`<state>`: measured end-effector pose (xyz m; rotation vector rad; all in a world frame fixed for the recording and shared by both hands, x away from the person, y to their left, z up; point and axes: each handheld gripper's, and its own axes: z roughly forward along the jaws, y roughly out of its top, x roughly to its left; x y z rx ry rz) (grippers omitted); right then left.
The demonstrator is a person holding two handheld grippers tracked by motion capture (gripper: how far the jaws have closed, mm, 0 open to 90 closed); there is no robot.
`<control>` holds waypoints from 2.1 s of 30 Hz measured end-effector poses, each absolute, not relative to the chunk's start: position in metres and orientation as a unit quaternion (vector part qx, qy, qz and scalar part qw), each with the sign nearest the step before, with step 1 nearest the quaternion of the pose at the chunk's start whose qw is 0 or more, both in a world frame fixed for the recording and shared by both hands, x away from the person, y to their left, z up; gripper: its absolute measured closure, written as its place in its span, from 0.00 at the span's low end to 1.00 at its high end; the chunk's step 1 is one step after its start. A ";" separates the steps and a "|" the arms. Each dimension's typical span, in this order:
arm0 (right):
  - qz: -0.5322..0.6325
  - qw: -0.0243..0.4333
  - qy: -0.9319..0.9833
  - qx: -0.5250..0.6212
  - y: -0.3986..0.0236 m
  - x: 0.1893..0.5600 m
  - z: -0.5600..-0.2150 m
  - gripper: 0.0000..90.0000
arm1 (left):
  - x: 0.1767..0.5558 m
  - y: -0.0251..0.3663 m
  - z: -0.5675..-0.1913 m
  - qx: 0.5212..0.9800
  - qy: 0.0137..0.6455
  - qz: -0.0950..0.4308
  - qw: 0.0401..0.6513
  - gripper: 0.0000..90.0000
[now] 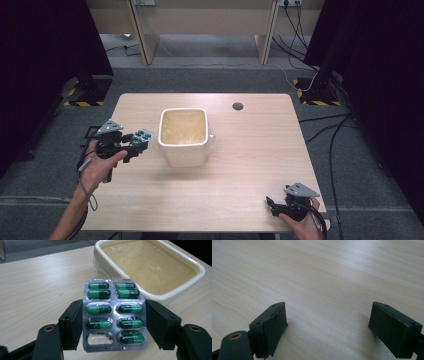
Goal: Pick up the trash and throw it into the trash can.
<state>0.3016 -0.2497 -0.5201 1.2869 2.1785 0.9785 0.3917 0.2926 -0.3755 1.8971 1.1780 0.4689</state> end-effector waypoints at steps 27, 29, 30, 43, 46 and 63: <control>0.354 0.213 0.784 0.463 -0.250 0.301 -0.520 0.16 | 0.429 0.234 -0.347 0.786 0.419 0.161 0.426 0.38; 0.354 0.213 0.784 0.463 -0.250 0.301 -0.520 0.16 | 0.433 0.229 -0.347 0.788 0.417 0.157 0.424 0.38; 0.354 0.213 0.784 0.463 -0.250 0.301 -0.520 0.16 | 0.436 0.227 -0.347 0.790 0.417 0.155 0.423 0.38; 0.356 0.213 0.784 0.462 -0.250 0.301 -0.521 0.16 | 0.457 0.202 -0.350 0.796 0.413 0.144 0.418 0.38; 0.356 0.213 0.784 0.462 -0.250 0.301 -0.521 0.16 | 0.461 0.196 -0.353 0.798 0.412 0.139 0.416 0.38; 0.356 0.213 0.785 0.460 -0.250 0.300 -0.521 0.16 | 0.483 0.181 -0.365 0.804 0.423 0.132 0.397 0.38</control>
